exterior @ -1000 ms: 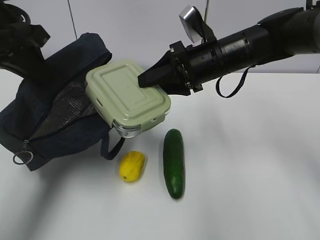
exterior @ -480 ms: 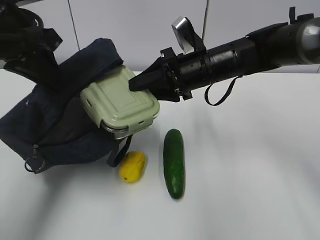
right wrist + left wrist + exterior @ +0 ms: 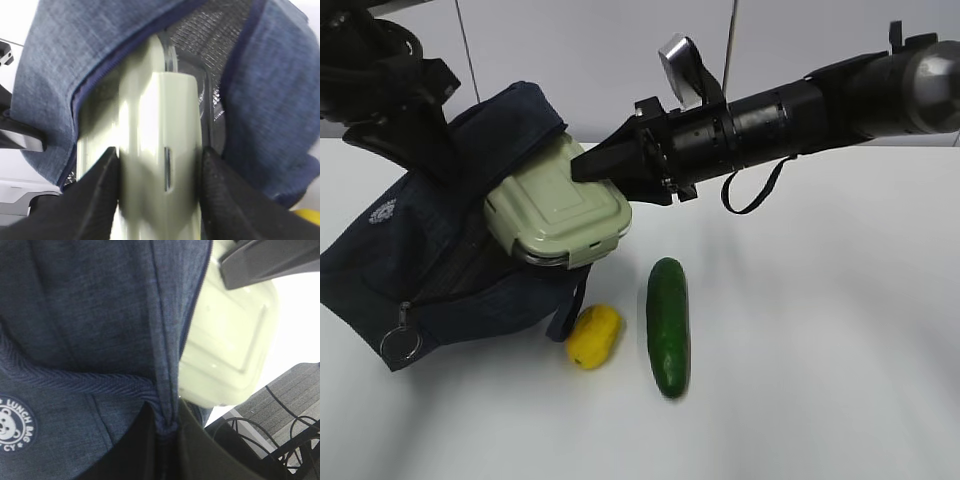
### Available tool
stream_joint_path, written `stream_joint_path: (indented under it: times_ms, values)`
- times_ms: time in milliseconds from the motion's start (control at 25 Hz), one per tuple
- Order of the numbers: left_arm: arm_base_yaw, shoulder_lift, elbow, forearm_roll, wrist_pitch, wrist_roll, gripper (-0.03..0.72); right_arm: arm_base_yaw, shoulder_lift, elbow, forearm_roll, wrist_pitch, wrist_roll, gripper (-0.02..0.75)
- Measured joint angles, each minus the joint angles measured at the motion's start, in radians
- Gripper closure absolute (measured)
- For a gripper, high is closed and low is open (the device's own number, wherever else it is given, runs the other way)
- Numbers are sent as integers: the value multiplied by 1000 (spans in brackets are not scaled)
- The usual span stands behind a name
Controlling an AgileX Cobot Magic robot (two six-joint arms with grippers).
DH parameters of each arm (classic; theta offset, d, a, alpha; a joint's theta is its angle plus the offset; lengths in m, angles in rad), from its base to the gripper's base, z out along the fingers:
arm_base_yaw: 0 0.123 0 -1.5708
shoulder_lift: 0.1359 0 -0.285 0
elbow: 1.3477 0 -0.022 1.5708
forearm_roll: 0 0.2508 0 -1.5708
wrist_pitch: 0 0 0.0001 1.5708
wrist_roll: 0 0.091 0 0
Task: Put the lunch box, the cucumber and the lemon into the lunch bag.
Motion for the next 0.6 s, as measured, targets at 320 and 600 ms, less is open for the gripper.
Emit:
stream_joint_path:
  times_ms: [320,600]
  values:
    - [0,0,0,-4,2,0,683,54,2,0,19,-45,-31,388]
    - [-1,13,-1,-22,2,3,683,89,4,0,35,-129,-53,388]
